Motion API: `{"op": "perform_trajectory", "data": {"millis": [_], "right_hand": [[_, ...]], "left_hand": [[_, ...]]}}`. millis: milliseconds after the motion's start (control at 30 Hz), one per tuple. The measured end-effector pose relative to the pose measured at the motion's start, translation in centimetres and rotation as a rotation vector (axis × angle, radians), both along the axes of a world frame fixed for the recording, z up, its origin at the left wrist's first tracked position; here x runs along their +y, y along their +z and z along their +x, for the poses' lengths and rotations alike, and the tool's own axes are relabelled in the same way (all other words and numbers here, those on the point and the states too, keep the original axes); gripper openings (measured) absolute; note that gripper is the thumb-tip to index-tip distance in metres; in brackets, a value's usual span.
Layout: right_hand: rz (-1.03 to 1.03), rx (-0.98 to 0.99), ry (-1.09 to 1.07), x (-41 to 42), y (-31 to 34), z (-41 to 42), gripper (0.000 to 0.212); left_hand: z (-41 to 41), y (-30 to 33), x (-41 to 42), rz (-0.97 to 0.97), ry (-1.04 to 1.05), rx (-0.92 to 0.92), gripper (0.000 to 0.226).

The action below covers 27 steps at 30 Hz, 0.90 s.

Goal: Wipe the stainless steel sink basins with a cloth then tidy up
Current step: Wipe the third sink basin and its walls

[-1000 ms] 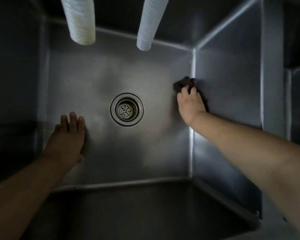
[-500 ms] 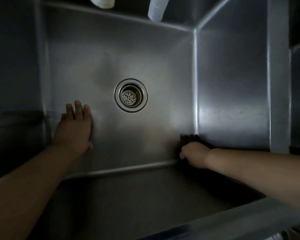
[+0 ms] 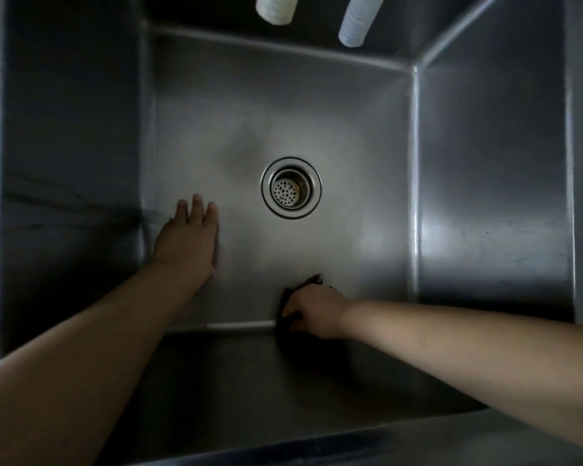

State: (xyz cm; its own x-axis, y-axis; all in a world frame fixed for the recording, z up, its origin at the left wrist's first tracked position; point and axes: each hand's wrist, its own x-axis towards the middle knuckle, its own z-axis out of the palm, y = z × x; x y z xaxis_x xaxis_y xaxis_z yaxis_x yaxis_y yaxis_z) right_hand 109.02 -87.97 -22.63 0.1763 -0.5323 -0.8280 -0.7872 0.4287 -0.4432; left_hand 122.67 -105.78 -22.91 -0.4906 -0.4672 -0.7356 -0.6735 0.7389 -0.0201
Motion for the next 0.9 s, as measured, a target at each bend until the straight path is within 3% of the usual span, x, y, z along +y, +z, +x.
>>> {"op": "perform_trajectory", "data": {"millis": [167,267,400,500,567,700,800,900], "right_hand": [[-0.080,-0.165,-0.082,-2.3,0.4,2.0,0.032],[-0.157,-0.202,-0.329,-3.7,1.6,0.4,0.025],[-0.385,-0.037,-0.513,-3.8,3.7,-4.0,0.022],[-0.594,0.149,-0.321,-2.3,4.5,-6.6,0.028],[-0.668,0.240,-0.042,-1.3,4.1,-7.6,0.030],[-0.486,0.322,0.633,-0.7,0.5,-7.6,0.058],[-0.483,0.362,0.663,-2.2,-2.6,-5.3,0.067],[-0.651,0.330,0.542,-5.9,-4.2,-1.3,0.067]], "left_hand": [[-0.9,3.7,-1.7,-0.054,-0.026,0.078,0.041],[-0.5,7.1,-3.4,-0.162,-0.016,0.116,0.031],[0.7,11.7,-6.0,-0.357,-0.102,0.140,0.026],[1.6,14.0,-7.1,-0.471,-0.227,0.209,0.027],[2.2,14.9,-7.5,-0.505,-0.284,0.296,0.024],[3.3,15.0,-8.5,-0.552,-0.342,0.370,0.037],[4.1,14.4,-8.9,-0.517,-0.324,0.422,0.033],[4.2,14.3,-9.1,-0.517,-0.265,0.527,0.028]]}}
